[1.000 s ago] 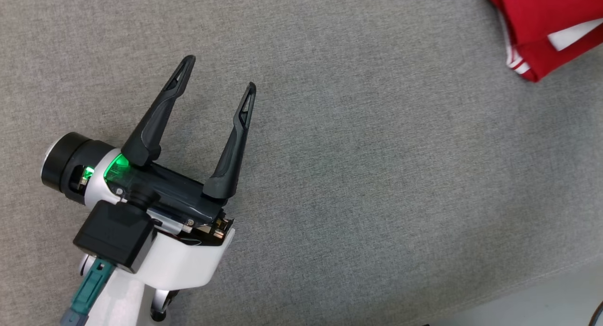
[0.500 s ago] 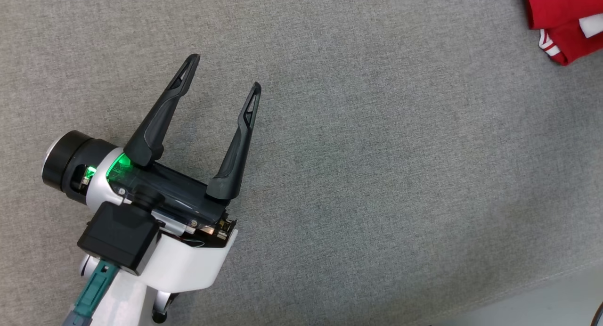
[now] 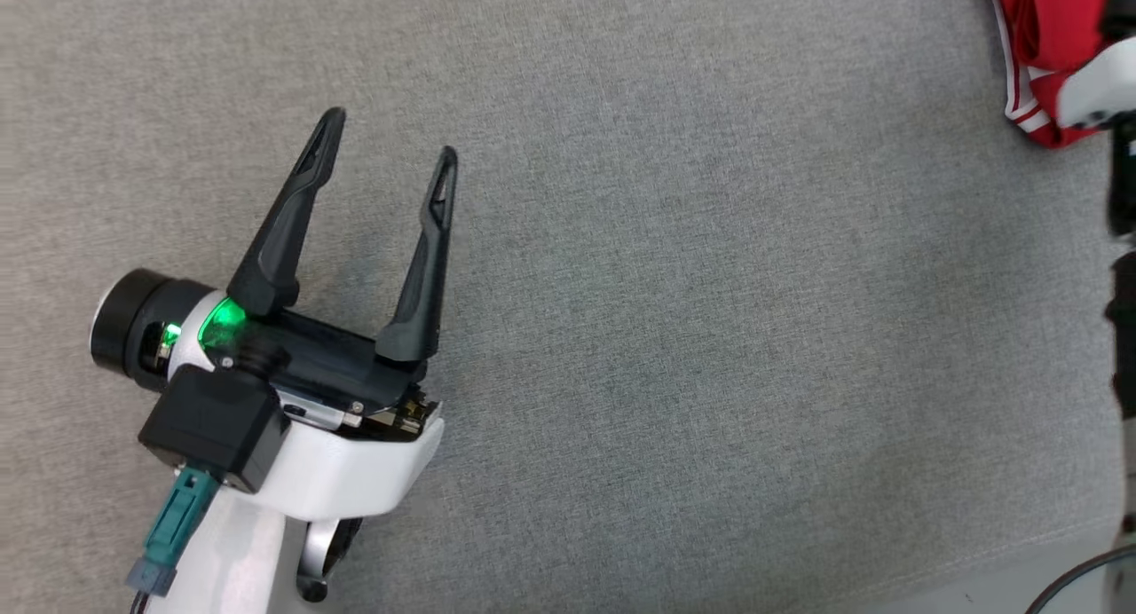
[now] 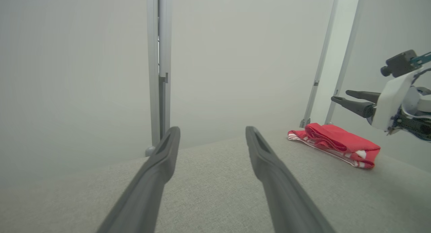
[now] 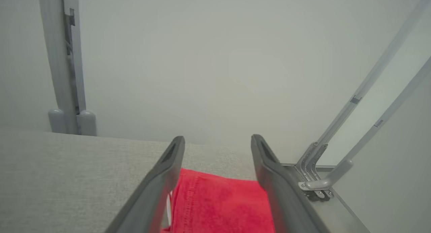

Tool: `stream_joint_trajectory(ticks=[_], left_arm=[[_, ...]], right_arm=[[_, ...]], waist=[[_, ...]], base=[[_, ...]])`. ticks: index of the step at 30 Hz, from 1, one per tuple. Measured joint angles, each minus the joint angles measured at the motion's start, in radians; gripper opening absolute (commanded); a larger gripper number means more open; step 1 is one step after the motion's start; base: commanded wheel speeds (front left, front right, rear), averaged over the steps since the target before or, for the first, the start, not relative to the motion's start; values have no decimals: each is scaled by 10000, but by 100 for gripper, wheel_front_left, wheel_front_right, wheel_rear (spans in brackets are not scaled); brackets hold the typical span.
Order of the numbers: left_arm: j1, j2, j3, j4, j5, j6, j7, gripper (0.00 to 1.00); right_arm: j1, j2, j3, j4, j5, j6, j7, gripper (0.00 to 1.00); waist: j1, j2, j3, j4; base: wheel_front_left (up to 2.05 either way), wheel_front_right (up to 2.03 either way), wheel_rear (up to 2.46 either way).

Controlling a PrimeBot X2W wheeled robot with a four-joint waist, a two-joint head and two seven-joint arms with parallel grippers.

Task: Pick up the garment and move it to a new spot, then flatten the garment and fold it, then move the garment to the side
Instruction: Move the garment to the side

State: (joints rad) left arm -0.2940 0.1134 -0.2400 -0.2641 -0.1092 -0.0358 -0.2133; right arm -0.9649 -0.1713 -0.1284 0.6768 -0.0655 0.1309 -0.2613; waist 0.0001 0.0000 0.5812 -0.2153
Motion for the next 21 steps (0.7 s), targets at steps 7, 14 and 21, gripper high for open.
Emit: stream_joint_trajectory(ticks=[7,14,21], left_arm=[[239,-265,635,924,-203,965,-161,100],[416,-412,903,1743,-535,1515,-351,100],[670,-520,869,2234,-790,1528,-456,100]], right_arm=[[1070,546,1252,-539,807,0,-2,100],[2072,832,2717,-1409,1430,0,-2,100],[3899,1057,2928,-3001,2098,0,-4,100]], waist=[[0,0,-675,305],[0,0,-1503,842],[0,1,-2470,1376]], base=[[0,0,0],[0,0,0],[0,0,0]])
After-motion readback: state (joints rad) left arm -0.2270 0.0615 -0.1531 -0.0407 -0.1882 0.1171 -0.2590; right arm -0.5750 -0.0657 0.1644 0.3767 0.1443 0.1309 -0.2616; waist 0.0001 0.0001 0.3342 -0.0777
